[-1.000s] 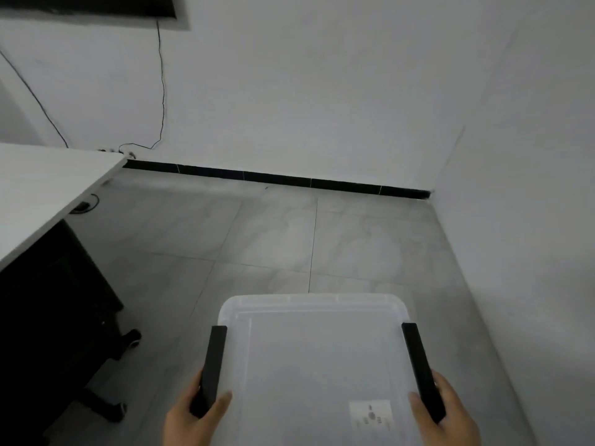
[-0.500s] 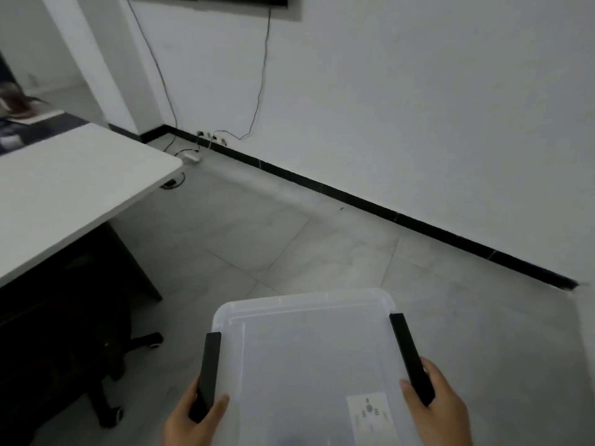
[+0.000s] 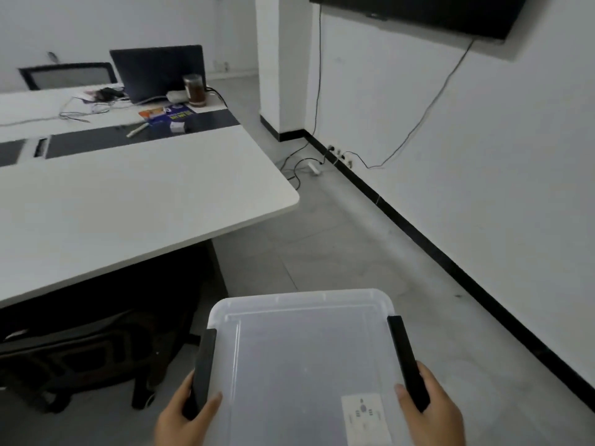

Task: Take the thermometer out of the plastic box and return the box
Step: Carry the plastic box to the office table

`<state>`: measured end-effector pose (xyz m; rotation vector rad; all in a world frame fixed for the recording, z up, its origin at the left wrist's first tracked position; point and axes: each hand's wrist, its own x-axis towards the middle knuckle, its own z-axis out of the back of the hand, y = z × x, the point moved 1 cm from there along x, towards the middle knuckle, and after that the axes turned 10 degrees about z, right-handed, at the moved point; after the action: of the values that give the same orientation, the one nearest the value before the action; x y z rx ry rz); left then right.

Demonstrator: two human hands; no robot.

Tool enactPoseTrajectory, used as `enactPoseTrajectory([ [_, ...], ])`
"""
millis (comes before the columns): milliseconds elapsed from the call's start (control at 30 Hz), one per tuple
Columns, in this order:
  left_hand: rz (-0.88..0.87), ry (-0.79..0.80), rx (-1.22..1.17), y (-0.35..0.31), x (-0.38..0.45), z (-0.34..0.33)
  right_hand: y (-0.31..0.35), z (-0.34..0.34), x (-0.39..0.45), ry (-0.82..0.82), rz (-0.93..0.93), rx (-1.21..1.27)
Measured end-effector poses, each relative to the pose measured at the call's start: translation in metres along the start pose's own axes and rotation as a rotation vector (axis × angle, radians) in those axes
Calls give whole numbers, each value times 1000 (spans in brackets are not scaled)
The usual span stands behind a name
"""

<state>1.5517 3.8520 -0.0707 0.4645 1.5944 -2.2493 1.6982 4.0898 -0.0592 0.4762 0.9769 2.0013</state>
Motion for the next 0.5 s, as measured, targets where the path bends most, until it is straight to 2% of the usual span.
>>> enactPoseTrajectory([
  [200,110,-168,-167,-25,61,-16,48,-50,105,186,119,28],
  [300,91,-250,-209,-48,103,-27,81,-80,165,258,200,39],
  [500,-4,-351,-280,-133,183,-36,157,-147,285,296,348,104],
])
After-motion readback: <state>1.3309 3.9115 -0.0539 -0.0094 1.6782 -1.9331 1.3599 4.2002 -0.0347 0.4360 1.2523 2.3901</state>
